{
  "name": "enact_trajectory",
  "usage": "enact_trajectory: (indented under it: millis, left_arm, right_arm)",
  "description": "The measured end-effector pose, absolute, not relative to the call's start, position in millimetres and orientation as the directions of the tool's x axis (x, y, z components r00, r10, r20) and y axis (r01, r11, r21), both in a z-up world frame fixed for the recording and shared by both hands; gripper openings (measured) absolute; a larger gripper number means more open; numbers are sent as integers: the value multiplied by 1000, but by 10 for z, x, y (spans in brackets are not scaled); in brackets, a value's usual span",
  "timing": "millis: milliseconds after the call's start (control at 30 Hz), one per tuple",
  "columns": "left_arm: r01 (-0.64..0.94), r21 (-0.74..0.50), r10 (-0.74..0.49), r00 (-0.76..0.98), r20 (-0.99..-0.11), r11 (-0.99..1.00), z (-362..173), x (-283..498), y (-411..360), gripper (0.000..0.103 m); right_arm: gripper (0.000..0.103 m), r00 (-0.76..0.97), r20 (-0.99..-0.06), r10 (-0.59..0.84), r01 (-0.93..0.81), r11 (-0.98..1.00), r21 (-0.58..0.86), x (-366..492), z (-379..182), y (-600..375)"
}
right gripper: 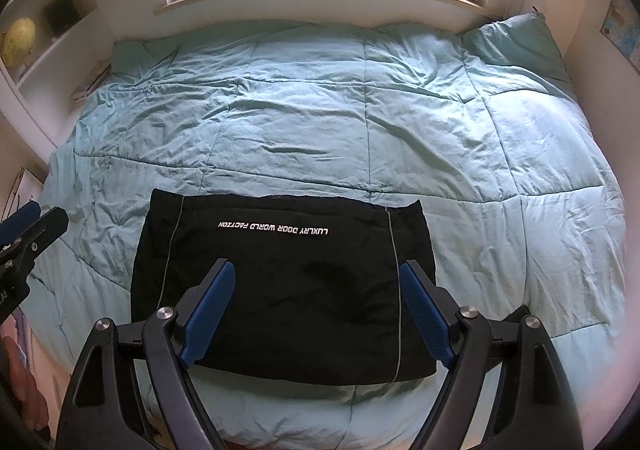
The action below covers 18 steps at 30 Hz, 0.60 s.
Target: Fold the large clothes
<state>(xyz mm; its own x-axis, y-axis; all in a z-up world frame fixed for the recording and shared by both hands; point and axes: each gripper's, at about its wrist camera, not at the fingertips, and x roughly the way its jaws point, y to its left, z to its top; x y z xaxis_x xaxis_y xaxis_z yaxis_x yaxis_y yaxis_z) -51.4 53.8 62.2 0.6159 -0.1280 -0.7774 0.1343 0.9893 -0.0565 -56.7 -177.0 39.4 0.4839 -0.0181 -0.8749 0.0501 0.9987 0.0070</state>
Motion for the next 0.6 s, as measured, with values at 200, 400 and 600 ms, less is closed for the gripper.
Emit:
enact_trajectory:
  millis: [200,400,600]
  left_arm:
    - [146,-44,-126,614,-779,988,607,-546,514,69]
    - [148,-44,-126,611,-781,988,597,-588,501,69]
    - [147,-34,-117,603,-789,988,576,-608,492,69]
  right_arm:
    - [85,480,-877,-17,42,999,3,-603,378,-1744]
    - [85,476,-879,-24,34,999,-8,-652,346,-1735]
    - [85,462,-887,-21,17,1000,-15,-663,297,-1746]
